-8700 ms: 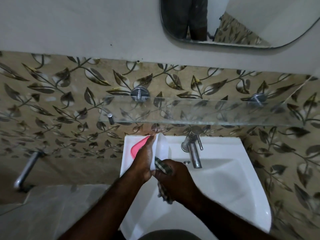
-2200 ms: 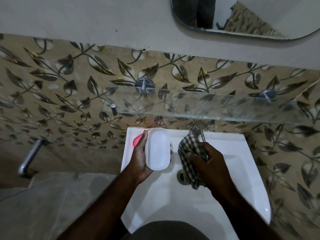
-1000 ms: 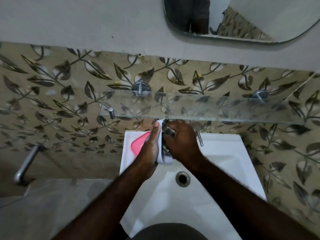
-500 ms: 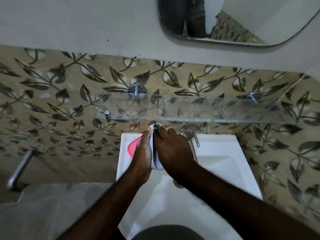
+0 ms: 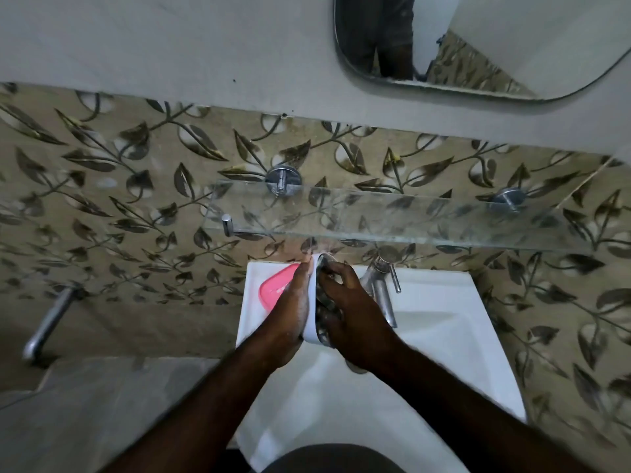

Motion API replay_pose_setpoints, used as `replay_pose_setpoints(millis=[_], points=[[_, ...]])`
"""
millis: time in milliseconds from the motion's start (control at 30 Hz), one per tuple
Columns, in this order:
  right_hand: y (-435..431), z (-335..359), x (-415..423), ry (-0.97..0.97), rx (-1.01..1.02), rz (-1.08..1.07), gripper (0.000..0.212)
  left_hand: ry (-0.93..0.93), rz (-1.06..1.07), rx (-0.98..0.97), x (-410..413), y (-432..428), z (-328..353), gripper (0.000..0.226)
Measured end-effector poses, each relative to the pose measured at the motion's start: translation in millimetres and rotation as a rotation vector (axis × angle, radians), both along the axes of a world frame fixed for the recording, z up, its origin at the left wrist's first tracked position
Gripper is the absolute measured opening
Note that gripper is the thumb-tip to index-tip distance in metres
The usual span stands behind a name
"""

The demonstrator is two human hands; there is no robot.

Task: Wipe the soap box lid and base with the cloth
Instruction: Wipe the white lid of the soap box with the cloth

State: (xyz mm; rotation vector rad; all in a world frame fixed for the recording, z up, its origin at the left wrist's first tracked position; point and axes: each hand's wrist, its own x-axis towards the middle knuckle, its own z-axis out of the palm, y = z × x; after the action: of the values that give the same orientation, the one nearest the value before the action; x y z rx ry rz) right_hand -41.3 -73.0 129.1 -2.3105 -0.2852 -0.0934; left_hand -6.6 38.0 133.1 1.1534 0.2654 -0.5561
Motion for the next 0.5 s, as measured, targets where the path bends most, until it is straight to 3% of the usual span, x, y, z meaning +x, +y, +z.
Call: replay_pose_setpoints(millis=[67, 133, 200, 233, 300, 400, 500], points=[[-13, 5, -4, -0.047, -0.144, 0.106, 0.044, 0.04, -0.074, -0.035, 4, 5, -1, 0.043], [-20, 11, -4, -0.182, -0.446, 0.164, 0.037, 0.052, -0.087, -0.063, 2, 5, 5, 0.044], [-20, 15, 2, -0.277, -0.725, 0.126, 0.038, 0.049, -0.065, -0.072, -1, -2, 9, 0.042], [-19, 15, 5, -0.296, -0.772, 0.093, 0.036, 0.034, -0.037, -0.074, -2, -6, 13, 0.04], [-14, 15, 9, -0.289, -0.767, 0.028, 0.042, 0.004, 0.043, -0.056, -3, -9, 20, 0.036], [-7, 15, 9, -0.16, -0.716, -0.055, 0.044, -0.086, 0.084, 0.144, -2, -10, 16, 0.039], [-5, 22, -2, 0.055, -0.409, -0.031, 0.039, -0.291, 0.076, 0.263, -12, -10, 6, 0.03]])
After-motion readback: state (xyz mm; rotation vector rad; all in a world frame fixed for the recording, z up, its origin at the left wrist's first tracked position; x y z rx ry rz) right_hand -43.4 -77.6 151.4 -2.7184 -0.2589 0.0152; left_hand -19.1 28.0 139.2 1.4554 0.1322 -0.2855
